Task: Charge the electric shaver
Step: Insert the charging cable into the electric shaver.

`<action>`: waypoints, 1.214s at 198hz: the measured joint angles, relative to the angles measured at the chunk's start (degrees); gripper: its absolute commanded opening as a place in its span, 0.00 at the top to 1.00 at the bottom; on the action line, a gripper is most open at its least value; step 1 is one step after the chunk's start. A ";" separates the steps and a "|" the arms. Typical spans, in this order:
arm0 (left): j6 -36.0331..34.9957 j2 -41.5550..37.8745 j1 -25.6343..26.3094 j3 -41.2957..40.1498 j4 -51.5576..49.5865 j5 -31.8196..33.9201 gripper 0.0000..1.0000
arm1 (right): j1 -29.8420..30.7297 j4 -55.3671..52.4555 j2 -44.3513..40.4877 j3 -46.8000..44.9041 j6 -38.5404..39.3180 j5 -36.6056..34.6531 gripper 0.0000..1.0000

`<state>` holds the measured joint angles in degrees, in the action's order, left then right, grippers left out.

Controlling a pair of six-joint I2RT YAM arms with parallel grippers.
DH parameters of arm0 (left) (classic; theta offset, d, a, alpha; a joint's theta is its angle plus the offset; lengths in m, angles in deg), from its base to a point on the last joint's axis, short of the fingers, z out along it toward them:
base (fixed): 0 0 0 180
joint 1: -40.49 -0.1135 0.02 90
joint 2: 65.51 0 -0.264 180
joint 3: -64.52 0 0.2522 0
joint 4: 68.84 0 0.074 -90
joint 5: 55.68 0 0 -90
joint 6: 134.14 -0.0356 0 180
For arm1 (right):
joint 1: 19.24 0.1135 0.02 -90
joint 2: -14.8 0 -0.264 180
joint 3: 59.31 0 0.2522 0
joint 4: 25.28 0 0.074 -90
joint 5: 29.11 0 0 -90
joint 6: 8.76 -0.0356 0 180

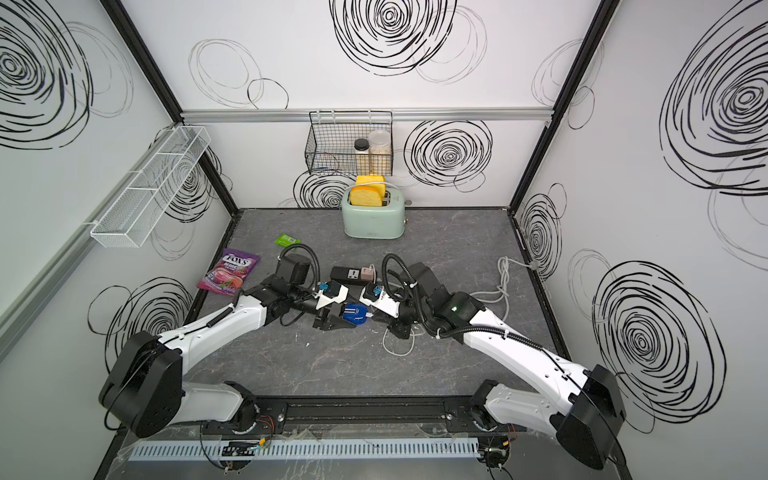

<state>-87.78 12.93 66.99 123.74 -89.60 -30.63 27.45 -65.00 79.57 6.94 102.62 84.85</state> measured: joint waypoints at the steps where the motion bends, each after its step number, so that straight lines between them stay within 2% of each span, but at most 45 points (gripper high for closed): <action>1: -0.07 0.00 0.02 0.00 -0.04 0.04 1.00 | 0.00 -0.02 0.02 0.00 0.04 0.02 1.00; 49: -2.12 0.00 0.42 0.63 -2.27 0.90 1.00 | 0.09 -0.31 0.31 0.00 1.53 0.48 1.00; 116: 5.31 -0.26 0.39 -1.92 2.60 -0.11 1.00 | 1.60 3.78 -1.55 -3.82 2.27 -1.79 1.00; 163: 6.36 -0.92 0.42 -1.95 2.97 -0.81 1.00 | 1.99 7.08 -3.58 -6.25 3.19 -2.38 1.00; 240: 5.46 -2.56 1.64 -1.90 6.05 -2.08 1.00 | 2.60 6.27 -0.66 -6.34 3.50 -1.90 0.98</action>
<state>-82.31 10.37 68.63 121.83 -83.55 -32.71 30.05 -58.73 78.92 0.60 106.12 82.95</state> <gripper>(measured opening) 0.603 0.061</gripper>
